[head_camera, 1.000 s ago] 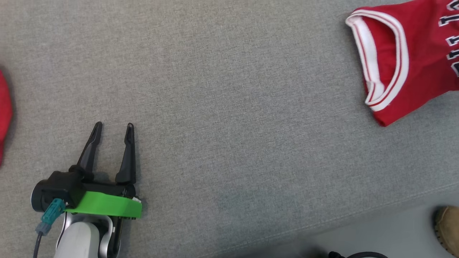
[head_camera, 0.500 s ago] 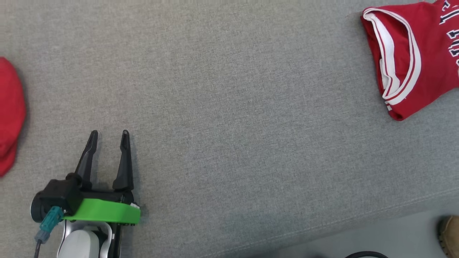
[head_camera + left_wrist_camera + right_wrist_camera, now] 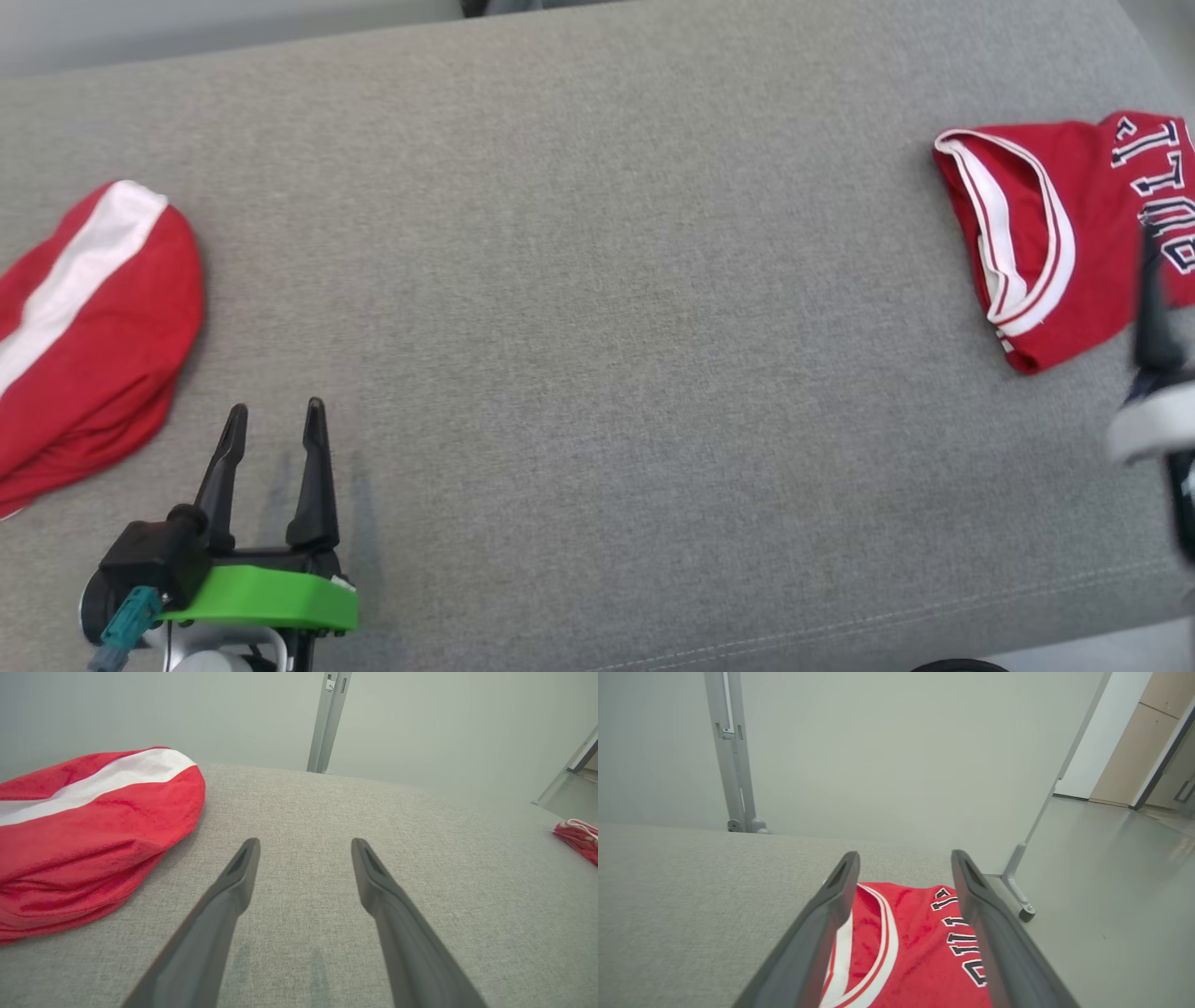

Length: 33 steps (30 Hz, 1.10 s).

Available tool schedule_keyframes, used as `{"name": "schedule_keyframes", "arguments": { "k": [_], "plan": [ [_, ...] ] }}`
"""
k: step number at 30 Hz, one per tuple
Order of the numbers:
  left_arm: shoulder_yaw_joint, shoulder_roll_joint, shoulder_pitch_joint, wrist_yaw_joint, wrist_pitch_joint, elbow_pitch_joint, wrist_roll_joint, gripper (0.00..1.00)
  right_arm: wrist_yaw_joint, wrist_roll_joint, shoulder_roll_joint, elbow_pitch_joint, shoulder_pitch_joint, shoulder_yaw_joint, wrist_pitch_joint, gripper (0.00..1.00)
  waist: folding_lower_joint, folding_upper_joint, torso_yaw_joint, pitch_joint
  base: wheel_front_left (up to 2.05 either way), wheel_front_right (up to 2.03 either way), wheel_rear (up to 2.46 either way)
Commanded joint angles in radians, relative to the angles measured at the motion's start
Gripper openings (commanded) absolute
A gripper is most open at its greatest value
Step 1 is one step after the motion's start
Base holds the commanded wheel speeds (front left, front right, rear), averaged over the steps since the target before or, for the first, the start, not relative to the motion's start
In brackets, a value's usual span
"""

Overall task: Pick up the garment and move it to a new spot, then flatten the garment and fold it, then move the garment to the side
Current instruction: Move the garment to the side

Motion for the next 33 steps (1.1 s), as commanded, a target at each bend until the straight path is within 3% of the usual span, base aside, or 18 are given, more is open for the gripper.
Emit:
{"name": "schedule_keyframes", "arguments": {
  "k": [1, 7, 13, 19, 33],
  "plan": [
    [0.020, -0.001, 0.018, -0.003, 0.000, 0.009, 0.002, 1.00, -0.002, -0.032, 0.061, -0.056, 0.081, -0.008, -0.003, 1.00, 0.0000, 0.0000, 0.059, -0.068, 0.00, 0.00, 0.00],
    [0.062, -0.013, 0.017, -0.003, 0.000, 0.060, 0.015, 1.00, -0.001, -0.145, 0.201, -0.158, 0.249, 0.034, -0.003, 1.00, 0.0000, 0.0000, 0.096, -0.100, 0.00, 0.00, 0.00],
    [0.101, -0.023, 0.007, -0.003, 0.000, 0.112, 0.012, 1.00, -0.001, -0.190, 0.283, -0.177, 0.305, 0.073, -0.003, 1.00, 0.0000, 0.0000, 0.133, -0.128, 0.00, 0.00, 0.00],
    [0.099, -0.029, 0.014, -0.003, 0.000, 0.151, 0.013, 1.00, -0.001, -0.200, 0.318, -0.162, 0.339, 0.078, -0.003, 1.00, 0.0000, 0.0000, 0.159, -0.161, 0.00, 0.00, 0.00],
    [0.067, -0.031, 0.024, -0.003, 0.000, 0.145, 0.007, 1.00, -0.001, -0.195, 0.327, -0.141, 0.353, 0.084, -0.003, 1.00, 0.0000, 0.0000, 0.166, -0.173, 0.00, 0.00, 0.00]
  ]
}}
